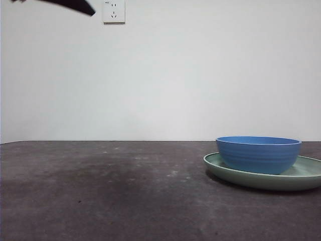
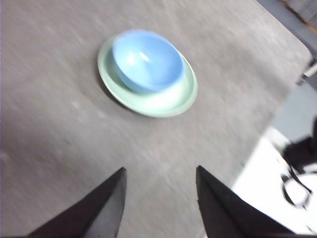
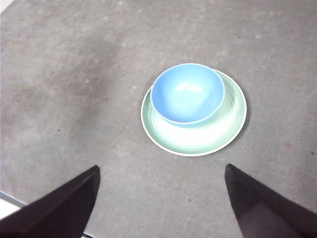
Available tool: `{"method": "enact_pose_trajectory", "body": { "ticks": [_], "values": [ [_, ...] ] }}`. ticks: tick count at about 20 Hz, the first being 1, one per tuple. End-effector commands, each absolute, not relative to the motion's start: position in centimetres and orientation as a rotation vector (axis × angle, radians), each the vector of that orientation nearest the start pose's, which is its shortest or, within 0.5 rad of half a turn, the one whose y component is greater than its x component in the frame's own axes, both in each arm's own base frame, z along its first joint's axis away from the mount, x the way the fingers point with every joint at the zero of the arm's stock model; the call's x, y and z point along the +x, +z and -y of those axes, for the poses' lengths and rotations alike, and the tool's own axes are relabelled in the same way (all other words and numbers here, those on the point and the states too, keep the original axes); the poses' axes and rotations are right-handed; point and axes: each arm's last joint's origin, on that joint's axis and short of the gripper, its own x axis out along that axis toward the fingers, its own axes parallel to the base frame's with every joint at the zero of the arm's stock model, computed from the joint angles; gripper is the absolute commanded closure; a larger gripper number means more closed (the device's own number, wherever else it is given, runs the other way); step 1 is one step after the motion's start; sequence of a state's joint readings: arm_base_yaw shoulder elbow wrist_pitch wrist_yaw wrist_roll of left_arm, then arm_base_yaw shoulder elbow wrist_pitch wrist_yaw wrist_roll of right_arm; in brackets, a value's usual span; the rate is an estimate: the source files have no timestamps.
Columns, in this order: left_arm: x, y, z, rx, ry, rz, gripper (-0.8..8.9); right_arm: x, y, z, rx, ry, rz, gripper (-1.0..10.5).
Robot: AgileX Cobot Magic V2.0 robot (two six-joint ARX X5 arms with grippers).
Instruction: Pick up the blue bowl, put it on the green plate, put it on desk
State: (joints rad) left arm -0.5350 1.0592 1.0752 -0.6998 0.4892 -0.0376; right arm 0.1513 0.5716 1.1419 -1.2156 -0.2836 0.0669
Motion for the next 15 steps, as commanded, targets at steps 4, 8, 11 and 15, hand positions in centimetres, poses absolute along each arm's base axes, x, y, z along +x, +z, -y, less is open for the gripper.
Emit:
{"method": "enact_pose_trajectory", "body": {
  "ticks": [4,8,11,15],
  "values": [
    [15.4,32.1,11.1,-0.009,-1.029,-0.745,5.89,4.6,37.6,-1.5,0.105,0.399,-0.652,5.4],
    [15.3,32.3,11.0,-0.014,-1.053,-0.733,5.91,4.6,37.5,-1.5,0.109,0.397,-0.658,5.4],
    [15.3,32.3,11.0,-0.014,-1.053,-0.731,5.91,4.8,37.5,-1.4,0.124,0.341,-0.667,5.4],
    [15.3,32.3,11.0,-0.014,-1.053,-0.730,5.91,6.6,37.1,-1.4,0.121,0.227,-0.690,5.4]
  ]
}}
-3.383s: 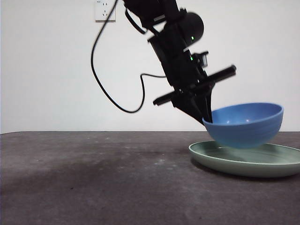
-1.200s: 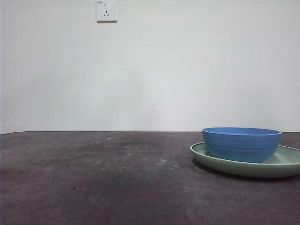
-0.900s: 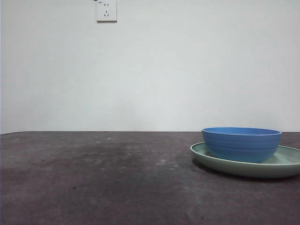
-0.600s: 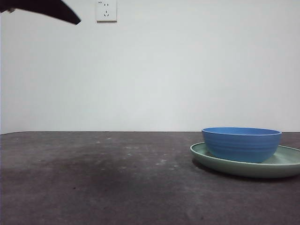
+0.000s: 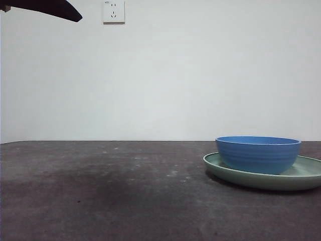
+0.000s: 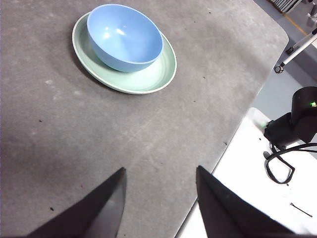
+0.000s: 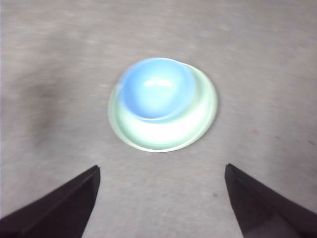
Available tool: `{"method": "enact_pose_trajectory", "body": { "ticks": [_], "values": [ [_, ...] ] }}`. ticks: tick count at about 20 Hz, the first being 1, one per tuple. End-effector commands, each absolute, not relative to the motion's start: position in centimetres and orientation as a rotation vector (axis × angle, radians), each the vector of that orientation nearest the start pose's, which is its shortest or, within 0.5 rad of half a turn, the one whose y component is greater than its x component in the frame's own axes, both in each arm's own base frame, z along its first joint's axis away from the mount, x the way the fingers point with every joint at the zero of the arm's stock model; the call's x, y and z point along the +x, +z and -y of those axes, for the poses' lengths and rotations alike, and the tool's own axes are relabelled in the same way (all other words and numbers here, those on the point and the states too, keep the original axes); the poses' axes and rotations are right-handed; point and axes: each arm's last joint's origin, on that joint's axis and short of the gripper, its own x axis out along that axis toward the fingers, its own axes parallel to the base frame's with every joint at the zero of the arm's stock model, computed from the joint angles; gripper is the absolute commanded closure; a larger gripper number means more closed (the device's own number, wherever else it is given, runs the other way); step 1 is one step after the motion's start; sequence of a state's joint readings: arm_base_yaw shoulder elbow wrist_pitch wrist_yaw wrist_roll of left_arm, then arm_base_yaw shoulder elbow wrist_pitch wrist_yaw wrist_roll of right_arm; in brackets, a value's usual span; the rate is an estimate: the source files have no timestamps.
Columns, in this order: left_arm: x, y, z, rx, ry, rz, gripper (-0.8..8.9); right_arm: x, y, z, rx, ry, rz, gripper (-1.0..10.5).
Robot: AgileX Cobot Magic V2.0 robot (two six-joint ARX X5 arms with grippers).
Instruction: Pick up the blue bowl, put it on the green plate, put it on desk
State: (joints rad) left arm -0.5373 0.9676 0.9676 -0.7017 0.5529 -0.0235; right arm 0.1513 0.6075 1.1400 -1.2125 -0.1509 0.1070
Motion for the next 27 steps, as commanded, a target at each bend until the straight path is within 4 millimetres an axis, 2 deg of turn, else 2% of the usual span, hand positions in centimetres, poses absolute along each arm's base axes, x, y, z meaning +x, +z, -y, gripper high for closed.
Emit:
{"method": "enact_pose_trajectory", "body": {
  "ticks": [1,7,11,13,15,21,23,27],
  "values": [
    [15.3,32.3,11.0,-0.013,-1.054,-0.729,5.91,7.5,36.8,-1.5,0.119,0.206,-0.694,5.4],
    [15.2,32.3,11.0,0.002,-1.060,-0.724,5.91,15.1,33.5,-1.4,0.175,0.161,-0.758,5.4],
    [15.2,32.3,11.0,0.004,-1.060,-0.724,5.91,20.6,30.2,1.4,0.298,0.190,-0.866,5.5],
    [15.2,32.3,11.0,0.005,-1.061,-0.724,5.91,22.6,28.5,2.6,0.338,0.176,-0.910,6.2],
    [15.2,32.3,11.0,0.005,-1.060,-0.724,5.91,24.3,26.9,3.0,0.342,0.174,-0.959,6.3],
    [15.2,32.3,11.0,0.005,-1.060,-0.724,5.91,28.4,21.9,2.3,0.340,0.210,-1.083,6.5],
    [15.2,32.3,11.0,0.004,-1.060,-0.724,5.91,29.4,20.3,2.1,0.341,0.216,-1.111,6.9],
    [15.2,32.3,11.0,0.004,-1.060,-0.725,5.91,30.7,18.0,2.0,0.341,0.216,-1.151,7.0]
  ]
}}
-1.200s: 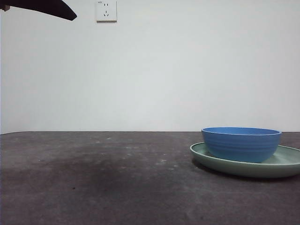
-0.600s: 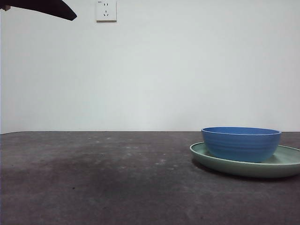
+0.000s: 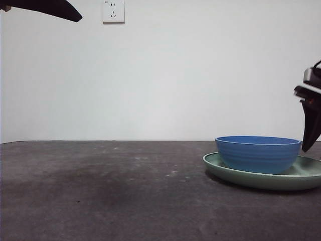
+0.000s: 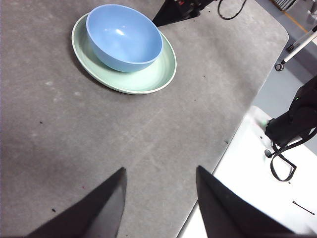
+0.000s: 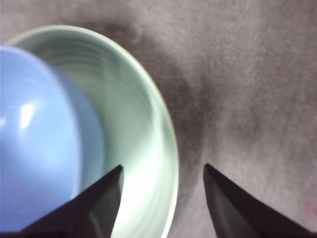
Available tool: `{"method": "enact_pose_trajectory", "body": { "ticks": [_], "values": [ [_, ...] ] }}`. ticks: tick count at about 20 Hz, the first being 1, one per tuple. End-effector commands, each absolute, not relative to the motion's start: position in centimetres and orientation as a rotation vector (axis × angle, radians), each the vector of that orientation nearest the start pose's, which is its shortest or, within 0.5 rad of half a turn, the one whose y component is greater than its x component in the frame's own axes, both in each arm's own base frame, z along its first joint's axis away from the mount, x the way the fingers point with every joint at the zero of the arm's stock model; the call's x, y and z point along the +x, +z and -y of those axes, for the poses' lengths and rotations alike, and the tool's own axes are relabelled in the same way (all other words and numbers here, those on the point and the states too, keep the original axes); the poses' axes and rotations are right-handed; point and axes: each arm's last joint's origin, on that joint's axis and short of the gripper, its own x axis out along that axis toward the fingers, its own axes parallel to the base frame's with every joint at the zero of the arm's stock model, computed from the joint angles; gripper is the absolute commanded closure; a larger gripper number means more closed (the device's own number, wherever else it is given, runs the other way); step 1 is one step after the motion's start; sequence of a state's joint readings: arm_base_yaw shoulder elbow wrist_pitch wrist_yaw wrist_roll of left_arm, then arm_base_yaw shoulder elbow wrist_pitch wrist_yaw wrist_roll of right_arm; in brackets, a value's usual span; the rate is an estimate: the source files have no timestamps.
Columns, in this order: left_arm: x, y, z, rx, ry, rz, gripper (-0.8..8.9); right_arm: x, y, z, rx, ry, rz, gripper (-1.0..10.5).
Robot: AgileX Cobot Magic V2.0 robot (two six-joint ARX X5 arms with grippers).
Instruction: Pick up the blue bowl, put it on the green plate, put it on desk
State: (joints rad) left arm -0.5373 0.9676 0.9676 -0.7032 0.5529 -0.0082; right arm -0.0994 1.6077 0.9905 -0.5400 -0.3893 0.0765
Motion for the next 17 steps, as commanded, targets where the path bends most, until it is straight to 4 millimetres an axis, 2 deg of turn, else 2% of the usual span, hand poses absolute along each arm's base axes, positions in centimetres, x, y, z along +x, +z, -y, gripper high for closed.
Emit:
{"method": "enact_pose_trajectory", "body": {
  "ticks": [1,5,8,9,14,17],
  "values": [
    [15.2,32.3,11.0,0.004,-1.060,-0.725,5.92,30.9,17.6,1.9,0.342,0.217,-1.159,7.1],
    [15.2,32.3,11.0,0.004,-1.060,-0.724,5.92,31.4,16.2,1.6,0.339,0.227,-1.182,7.5],
    [15.2,32.3,11.0,0.004,-1.060,-0.725,5.92,31.6,15.9,1.4,0.334,0.234,-1.182,9.2],
    [15.2,32.3,11.0,0.004,-1.060,-0.725,5.92,31.7,15.9,1.4,0.334,0.234,-1.178,9.4],
    [15.2,32.3,11.0,0.004,-1.060,-0.724,5.92,31.6,16.0,1.5,0.337,0.218,-1.180,9.4],
    [15.2,32.3,11.0,0.004,-1.060,-0.725,5.92,31.5,16.7,1.4,0.368,0.241,-1.158,9.4]
  ]
}}
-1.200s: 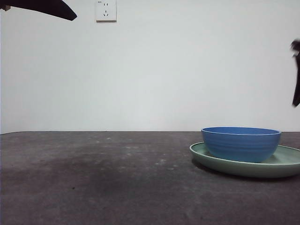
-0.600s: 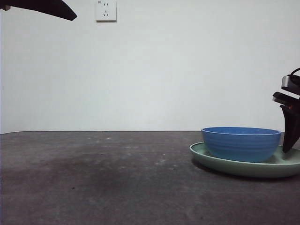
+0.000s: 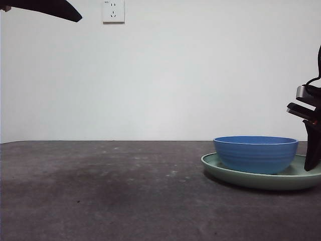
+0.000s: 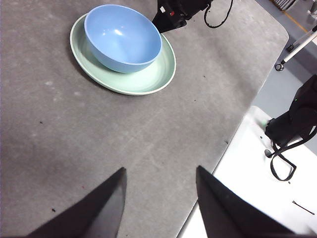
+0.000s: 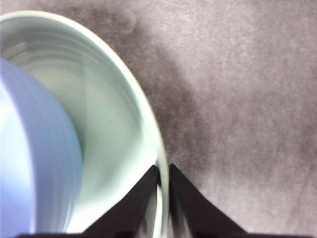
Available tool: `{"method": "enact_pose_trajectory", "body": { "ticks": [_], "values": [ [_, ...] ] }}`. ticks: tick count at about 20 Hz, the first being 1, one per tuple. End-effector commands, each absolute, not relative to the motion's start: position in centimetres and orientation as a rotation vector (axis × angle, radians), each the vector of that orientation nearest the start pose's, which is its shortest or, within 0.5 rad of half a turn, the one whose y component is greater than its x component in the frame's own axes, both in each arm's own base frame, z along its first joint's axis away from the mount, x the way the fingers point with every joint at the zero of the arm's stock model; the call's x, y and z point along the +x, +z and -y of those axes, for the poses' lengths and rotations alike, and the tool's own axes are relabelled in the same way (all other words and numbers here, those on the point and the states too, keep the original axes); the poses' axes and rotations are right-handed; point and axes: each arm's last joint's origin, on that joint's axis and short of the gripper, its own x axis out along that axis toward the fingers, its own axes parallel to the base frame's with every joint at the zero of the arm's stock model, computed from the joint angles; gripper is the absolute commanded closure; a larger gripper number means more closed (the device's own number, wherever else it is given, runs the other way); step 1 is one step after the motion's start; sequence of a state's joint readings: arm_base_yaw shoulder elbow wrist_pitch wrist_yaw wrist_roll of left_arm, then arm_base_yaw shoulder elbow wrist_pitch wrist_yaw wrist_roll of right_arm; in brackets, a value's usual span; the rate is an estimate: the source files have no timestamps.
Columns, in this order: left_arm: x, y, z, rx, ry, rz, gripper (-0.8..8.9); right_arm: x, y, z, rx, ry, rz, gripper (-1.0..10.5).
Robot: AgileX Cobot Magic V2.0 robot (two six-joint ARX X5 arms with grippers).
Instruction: Pick up the blue bowl, put it on the green plate, put it on desk
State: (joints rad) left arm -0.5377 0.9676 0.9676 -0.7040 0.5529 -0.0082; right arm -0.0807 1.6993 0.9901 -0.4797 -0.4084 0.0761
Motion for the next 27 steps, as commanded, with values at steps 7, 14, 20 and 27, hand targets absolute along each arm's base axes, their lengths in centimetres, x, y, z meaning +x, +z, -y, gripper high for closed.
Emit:
{"method": "enact_pose_trajectory", "body": {
  "ticks": [7,14,20,27],
  "values": [
    [15.2,32.3,11.0,0.004,-1.060,-0.725,5.92,30.0,21.8,1.1,0.414,0.298,-0.992,9.4],
    [15.2,32.3,11.0,0.004,-1.060,-0.725,5.92,29.1,24.2,-1.3,0.455,0.391,-0.929,9.4],
    [15.2,32.3,11.0,0.004,-1.060,-0.725,5.92,29.2,24.7,-7.1,0.417,0.487,-0.895,9.4],
    [15.2,32.3,11.0,0.004,-1.060,-0.726,5.92,29.8,22.5,-12.3,0.414,0.546,-0.928,9.4]
  ]
}}
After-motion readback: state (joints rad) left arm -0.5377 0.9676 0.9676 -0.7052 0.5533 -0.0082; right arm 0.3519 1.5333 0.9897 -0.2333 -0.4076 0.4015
